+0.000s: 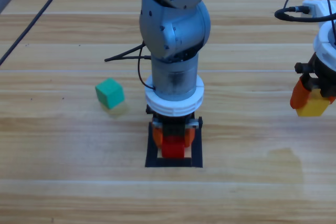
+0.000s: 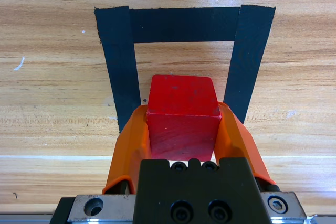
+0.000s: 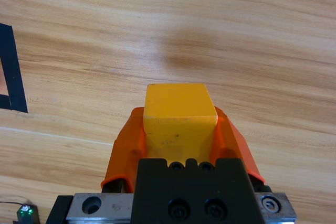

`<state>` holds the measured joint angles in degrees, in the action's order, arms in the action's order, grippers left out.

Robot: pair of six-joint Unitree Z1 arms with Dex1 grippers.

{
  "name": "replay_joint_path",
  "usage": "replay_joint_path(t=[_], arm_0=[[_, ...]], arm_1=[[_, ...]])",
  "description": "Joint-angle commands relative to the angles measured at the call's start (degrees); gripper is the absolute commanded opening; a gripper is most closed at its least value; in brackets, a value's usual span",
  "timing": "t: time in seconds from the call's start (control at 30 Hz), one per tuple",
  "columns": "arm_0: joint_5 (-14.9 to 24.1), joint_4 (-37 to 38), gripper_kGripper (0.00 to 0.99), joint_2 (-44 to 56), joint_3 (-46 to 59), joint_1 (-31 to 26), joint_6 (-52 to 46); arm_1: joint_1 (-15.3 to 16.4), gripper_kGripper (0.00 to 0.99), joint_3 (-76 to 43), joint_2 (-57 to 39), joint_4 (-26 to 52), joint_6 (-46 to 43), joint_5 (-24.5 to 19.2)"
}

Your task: Stack the blocks in the rectangular block: red at the bottom, yellow in the middle, green on top

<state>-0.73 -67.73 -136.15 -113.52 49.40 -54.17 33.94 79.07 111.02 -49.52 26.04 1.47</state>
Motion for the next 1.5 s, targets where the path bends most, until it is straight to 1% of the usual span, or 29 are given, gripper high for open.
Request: replay_joint_path(t=[0.03, 0.33, 0.37, 0.4, 0.47, 0.5, 0.53, 0.67, 0.77, 0.8, 0.9, 1.0, 1.03, 1.13, 1.23, 1.3, 1.37, 1.43, 1.5], arm_0=[[-0.6, 0.8, 0.453, -1.7, 1.7, 1.1, -0.3], [-0.4, 0.8, 0.471, -1.2, 0.8, 1.1, -0.8], [-0.4, 0.8, 0.508, -1.2, 0.6, 1.1, -0.8], [-0.4, 0.8, 0.586, -1.3, 0.1, 1.1, -0.9], [-0.6, 0.7, 0.848, -1.4, -1.0, 1.3, -1.1], [-0.6, 0.6, 0.93, -1.3, -1.2, 1.5, -1.3], [-0.4, 0.6, 0.977, -1.2, -1.3, 1.5, -1.4], [0.0, 0.5, 0.982, -0.3, -1.7, 1.6, -1.9], [2.8, -0.4, 0.983, 2.5, -4.0, 2.5, -2.7], [3.9, -1.4, 0.983, 3.4, -5.6, 2.7, -2.6], [8.3, -8.3, 0.989, 6.0, -14.2, 2.8, -1.4], [13.2, -9.4, 0.99, 12.7, -14.6, 2.4, 3.3], [14.7, -9.7, 0.99, 15.2, -14.5, 1.3, 4.9], [17.0, -9.7, 0.99, 22.3, -11.7, -3.2, 11.5], [16.9, -9.7, 0.99, 28.8, -8.6, -10.5, 20.8], [15.2, -9.7, 0.99, 31.8, -6.6, -17.1, 29.0], [12.3, -9.7, 0.99, 33.3, -4.8, -22.8, 36.1], [10.0, -9.6, 0.99, 33.2, -2.8, -26.7, 42.0], [9.0, -9.6, 0.99, 32.4, -0.2, -29.2, 46.4]], arm_1=[[-0.3, 0.014, -1.7, 1.4, 1.2, -0.3, 0.0], [-0.3, 0.014, -1.7, 1.5, 1.3, -0.3, -0.1], [-0.3, 0.014, -1.7, 1.5, 1.3, -0.3, -0.1], [-0.3, 0.014, -1.7, 1.5, 1.3, -0.5, -0.2], [-0.3, 0.014, -1.7, 1.5, 1.3, -0.5, -0.2], [-0.3, 0.014, -1.7, 1.5, 1.3, -0.4, -0.2], [-0.3, 0.014, -1.8, 1.5, 1.3, -0.3, -0.3], [-0.3, 0.014, -1.8, 1.5, 1.3, 0.1, -0.8], [-0.2, 0.014, -1.8, 1.2, 1.3, 0.1, -0.9], [0.0, 0.014, -1.8, 1.0, 1.3, 0.1, -1.3], [0.7, 0.014, -1.8, 0.0, 1.3, 0.1, -2.4], [1.4, 0.012, -1.7, -1.2, 1.2, 0.1, -2.4], [1.8, 0.014, -1.6, -1.4, 1.1, 0.2, -2.4], [4.0, 0.014, -0.8, -2.6, 0.2, 1.4, -2.4], [7.3, 0.014, 3.2, -0.6, -4.0, 3.2, -1.1], [10.0, 0.014, 8.3, 2.6, -8.8, 4.5, 0.7], [12.6, 0.014, 13.0, 5.0, -12.6, 6.0, 2.0], [14.7, 0.014, 16.1, 5.9, -14.5, 7.8, 2.8], [16.7, 0.014, 18.8, 6.3, -14.9, 10.3, 3.0]])
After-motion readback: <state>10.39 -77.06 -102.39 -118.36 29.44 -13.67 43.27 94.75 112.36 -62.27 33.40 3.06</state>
